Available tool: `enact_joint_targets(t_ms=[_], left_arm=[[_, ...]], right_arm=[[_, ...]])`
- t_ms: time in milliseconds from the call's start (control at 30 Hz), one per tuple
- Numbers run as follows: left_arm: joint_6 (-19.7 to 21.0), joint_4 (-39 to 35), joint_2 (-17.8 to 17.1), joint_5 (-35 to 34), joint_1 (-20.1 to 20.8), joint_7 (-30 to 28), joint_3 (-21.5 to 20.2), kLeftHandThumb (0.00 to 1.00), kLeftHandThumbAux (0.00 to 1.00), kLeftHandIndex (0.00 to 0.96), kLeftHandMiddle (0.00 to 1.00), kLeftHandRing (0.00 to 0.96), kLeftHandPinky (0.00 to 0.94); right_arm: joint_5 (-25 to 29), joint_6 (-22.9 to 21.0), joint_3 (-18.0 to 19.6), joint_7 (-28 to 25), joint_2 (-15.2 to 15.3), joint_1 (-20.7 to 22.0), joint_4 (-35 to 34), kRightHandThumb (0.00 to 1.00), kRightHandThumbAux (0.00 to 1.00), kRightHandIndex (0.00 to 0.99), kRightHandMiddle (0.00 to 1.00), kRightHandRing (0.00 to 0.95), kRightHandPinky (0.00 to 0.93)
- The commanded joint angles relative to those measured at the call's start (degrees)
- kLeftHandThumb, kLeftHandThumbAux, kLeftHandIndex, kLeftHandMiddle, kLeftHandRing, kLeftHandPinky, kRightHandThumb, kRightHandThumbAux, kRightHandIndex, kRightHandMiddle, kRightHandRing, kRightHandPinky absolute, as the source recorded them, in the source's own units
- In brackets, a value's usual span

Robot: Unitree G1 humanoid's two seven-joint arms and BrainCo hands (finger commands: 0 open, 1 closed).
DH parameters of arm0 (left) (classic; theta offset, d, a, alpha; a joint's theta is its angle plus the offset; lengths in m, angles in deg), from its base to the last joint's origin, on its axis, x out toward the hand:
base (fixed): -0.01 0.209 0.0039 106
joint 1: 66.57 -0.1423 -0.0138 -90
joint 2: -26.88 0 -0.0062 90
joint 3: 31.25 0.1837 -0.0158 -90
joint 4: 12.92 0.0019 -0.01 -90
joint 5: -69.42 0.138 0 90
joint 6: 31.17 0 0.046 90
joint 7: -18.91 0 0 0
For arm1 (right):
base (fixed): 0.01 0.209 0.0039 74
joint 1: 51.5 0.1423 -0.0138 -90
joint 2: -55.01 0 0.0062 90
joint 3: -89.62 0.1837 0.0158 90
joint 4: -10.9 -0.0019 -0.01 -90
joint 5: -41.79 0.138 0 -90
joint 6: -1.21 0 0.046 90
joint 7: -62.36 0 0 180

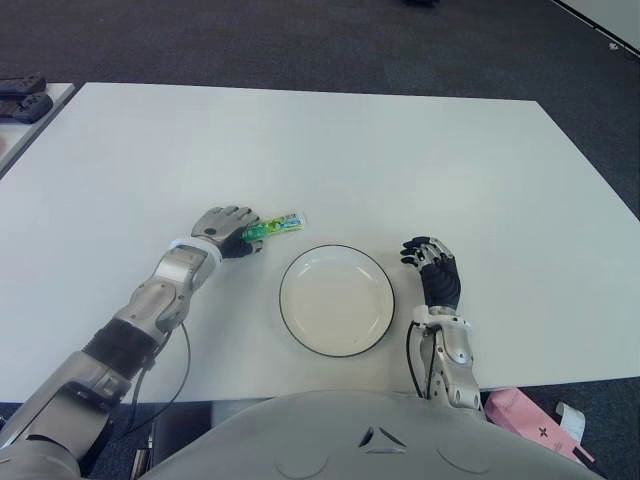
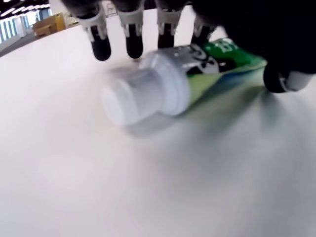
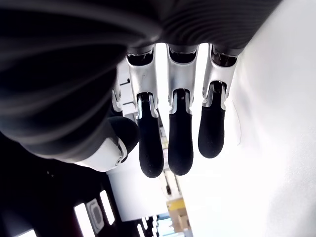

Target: Put the toothpaste on the table into the plate.

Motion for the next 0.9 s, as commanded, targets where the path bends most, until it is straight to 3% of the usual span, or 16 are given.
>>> enact_joint_targets(t_ms=[33,400,567,633,767,867,900], left_arm=[[2.1,0.5,0.7,0.8,-3.0,-3.3,1.5,0.434,0.174,0.0,0.0,0.0,0.031],[3.7,0.1,0.4,1.2,-3.0,-6.9,3.1,0.389,0.195,0.0,0.027,0.015,0.088],[4.7,-1.6,0.4,1.0,-3.9,-8.5,2.7,0.412,0.197,0.0,0.076,0.074,0.175],[5.6,-2.2,0.8,0.3,-4.4,-8.6,2.0,0.473,0.225,0.027,0.116,0.124,0.234],[7.4,-3.3,1.4,-1.1,-5.3,-8.8,0.6,0.601,0.282,0.189,0.213,0.201,0.292],[8.4,-4.5,1.3,-1.6,-5.7,-9.5,-0.2,0.702,0.343,0.368,0.361,0.323,0.379],[8.5,-4.6,1.4,-1.7,-5.7,-9.4,-0.3,0.713,0.351,0.387,0.381,0.344,0.396]], right_arm=[[-0.5,-1.0,0.0,0.2,-1.8,-1.2,1.5,0.704,0.727,0.43,0.508,0.496,0.495],[-0.5,0.7,0.2,0.0,-2.0,-1.0,2.5,0.703,0.726,0.43,0.508,0.495,0.49],[-0.5,0.3,0.2,-0.2,-1.8,-0.8,2.6,0.702,0.726,0.43,0.509,0.495,0.488],[-0.5,0.3,0.2,-0.2,-1.8,-0.7,2.8,0.702,0.727,0.43,0.51,0.495,0.488],[-0.6,0.2,0.3,0.0,-1.9,-0.4,3.0,0.703,0.727,0.43,0.511,0.496,0.489],[-0.6,0.3,0.3,0.1,-2.0,-0.2,3.3,0.704,0.726,0.431,0.51,0.494,0.489],[-0.6,0.3,0.4,0.1,-2.0,-0.2,3.3,0.704,0.726,0.431,0.509,0.494,0.489]])
